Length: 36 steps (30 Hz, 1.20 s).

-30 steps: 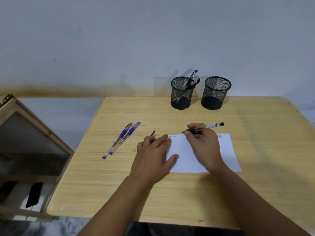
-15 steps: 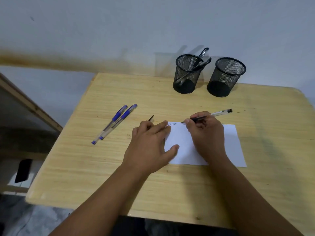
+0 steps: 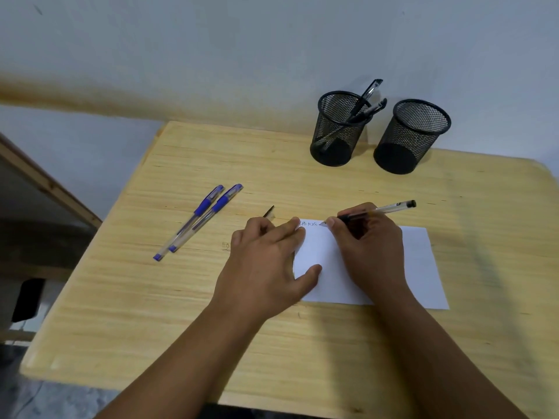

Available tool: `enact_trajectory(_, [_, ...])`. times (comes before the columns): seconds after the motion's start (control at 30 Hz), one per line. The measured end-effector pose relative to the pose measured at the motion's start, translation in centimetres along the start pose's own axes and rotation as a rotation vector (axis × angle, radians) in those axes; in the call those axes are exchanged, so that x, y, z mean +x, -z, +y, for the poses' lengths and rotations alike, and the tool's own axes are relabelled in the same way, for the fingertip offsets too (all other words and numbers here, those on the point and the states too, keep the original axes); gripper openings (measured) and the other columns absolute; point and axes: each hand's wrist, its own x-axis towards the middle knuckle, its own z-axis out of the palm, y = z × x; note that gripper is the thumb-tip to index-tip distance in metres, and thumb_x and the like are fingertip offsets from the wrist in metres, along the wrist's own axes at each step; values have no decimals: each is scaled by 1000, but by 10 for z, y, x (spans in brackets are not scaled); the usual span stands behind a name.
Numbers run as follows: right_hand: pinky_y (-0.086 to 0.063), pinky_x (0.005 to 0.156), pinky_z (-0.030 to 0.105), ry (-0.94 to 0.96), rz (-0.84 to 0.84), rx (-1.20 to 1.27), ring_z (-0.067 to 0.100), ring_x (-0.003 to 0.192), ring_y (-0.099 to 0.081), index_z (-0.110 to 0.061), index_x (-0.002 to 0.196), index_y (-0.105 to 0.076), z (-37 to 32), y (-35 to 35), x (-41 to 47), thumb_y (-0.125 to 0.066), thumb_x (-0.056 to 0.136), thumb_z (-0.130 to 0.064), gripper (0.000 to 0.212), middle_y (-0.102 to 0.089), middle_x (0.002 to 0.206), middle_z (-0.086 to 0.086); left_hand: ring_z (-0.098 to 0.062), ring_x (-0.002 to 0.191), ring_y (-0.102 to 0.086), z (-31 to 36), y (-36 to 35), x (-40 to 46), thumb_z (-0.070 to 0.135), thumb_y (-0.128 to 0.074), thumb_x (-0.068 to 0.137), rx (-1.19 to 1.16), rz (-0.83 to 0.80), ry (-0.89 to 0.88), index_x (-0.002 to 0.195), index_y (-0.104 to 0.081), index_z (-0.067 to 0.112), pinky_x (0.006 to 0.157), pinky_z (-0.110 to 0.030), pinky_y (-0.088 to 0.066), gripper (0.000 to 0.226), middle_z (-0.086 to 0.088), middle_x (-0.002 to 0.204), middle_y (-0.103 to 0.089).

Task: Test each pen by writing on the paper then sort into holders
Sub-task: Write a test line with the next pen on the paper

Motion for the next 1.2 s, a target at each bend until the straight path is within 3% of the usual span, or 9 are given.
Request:
enact_trajectory(0.37, [-39,65,-4,6,-3,-11,-21,76,-57,-26,84,-65,1,-2,0,-71,87,-29,8,-60,70,-24,-16,110,-35,1,1,0,65,-47,78,-7,4,1,123,-64,30,82,-35,-28,60,16,141,-54])
enact_trajectory(0.97, [-38,65,-4,-8,18,-23,-22,75,-56,-22,88,-67,0,-4,-1,-70,88,-30,8,-58,70,-25,-18,110,-39,1,3,0,66,-45,77,-46,2,11,122,-65,29,86,-42,-38,61,15,142,-54])
enact_trajectory(1.2, [-37,63,-5,-27,40,-18,-22,73,-56,-20,87,-66,1,-4,0,-71,88,-28,9,-58,69,-24,-17,110,-36,1,2,0,66,-44,78,6,-11,-5,123,-64,30,82,-37,-31,61,16,143,-53])
